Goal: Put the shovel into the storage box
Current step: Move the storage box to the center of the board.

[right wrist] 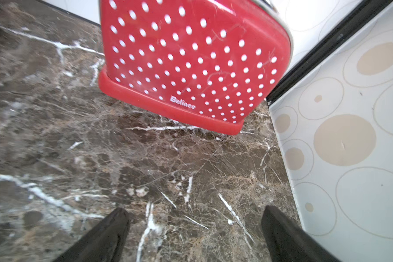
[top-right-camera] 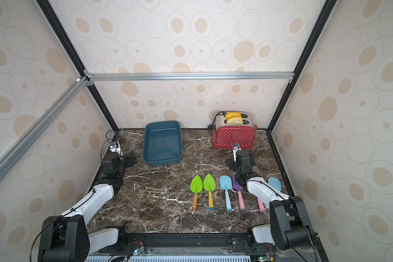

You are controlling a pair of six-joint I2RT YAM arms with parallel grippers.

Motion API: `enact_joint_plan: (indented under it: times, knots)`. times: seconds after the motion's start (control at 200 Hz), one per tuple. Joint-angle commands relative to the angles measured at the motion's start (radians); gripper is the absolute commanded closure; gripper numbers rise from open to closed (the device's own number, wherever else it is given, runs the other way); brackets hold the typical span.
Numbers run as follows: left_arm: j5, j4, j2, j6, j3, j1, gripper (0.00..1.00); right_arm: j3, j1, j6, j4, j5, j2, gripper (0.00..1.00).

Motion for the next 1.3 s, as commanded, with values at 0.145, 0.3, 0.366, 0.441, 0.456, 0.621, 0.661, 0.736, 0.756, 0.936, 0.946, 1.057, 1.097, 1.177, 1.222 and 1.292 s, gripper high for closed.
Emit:
enact_joint_plan:
  times: [0.145,0.3,0.366,0.441,0.456,0.621,0.661,0.736,0.756,0.936,0.946,1.057,1.097,1.177,1.222,1.292]
  knots:
    - [0.212,-0.594,0.326,-0.09,0.558,0.0,0.13,0.159,0.189,0.071,-0.412,0.053,-0.14,0.03]
    - [0.265,-0.777,0.548,-0.082,0.849,0.0,0.17,0.189,0.22,0.173,-0.554,-0.048,-0.214,0.03]
    - [0.269,-0.836,0.629,-0.082,0.939,0.001,0.17,0.181,0.238,0.181,-0.572,-0.055,-0.243,0.03]
    - [0.283,-0.877,0.704,-0.08,1.017,0.001,0.17,0.17,0.249,0.173,-0.584,-0.047,-0.268,0.02]
    - [0.282,-0.881,0.715,-0.08,1.028,0.0,0.17,0.167,0.25,0.173,-0.584,-0.044,-0.271,0.02]
    - [0.244,-0.906,0.796,-0.088,1.062,0.0,0.2,0.16,0.253,0.166,-0.611,-0.036,-0.286,0.02]
    - [0.242,-0.899,0.811,-0.09,1.061,0.001,0.2,0.158,0.253,0.165,-0.611,-0.038,-0.289,0.02]
    - [0.265,-0.898,0.842,-0.092,1.07,0.0,0.2,0.156,0.254,0.165,-0.609,-0.04,-0.295,0.02]
    - [0.273,-0.898,0.851,-0.092,1.071,0.0,0.2,0.154,0.254,0.164,-0.607,-0.038,-0.295,0.02]
    - [0.332,-0.882,0.903,-0.109,1.064,-0.001,0.34,0.144,0.254,0.158,-0.594,-0.021,-0.293,0.02]
    - [0.335,-0.87,0.906,-0.109,1.063,-0.002,0.35,0.143,0.254,0.157,-0.594,-0.019,-0.293,0.02]
    - [0.349,-0.859,0.923,-0.113,1.062,-0.002,0.46,0.142,0.253,0.155,-0.597,-0.011,-0.286,0.02]
    - [0.355,-0.854,0.926,-0.114,1.06,-0.004,0.46,0.142,0.254,0.153,-0.598,-0.009,-0.285,0.02]
    - [0.356,-0.85,0.931,-0.115,1.06,-0.004,0.49,0.139,0.254,0.151,-0.599,-0.001,-0.288,0.02]
    - [0.356,-0.851,0.933,-0.116,1.061,-0.006,0.54,0.137,0.254,0.147,-0.598,0.002,-0.291,0.02]
    - [0.357,-0.853,0.935,-0.115,1.062,-0.008,0.62,0.134,0.254,0.145,-0.596,0.009,-0.292,0.02]
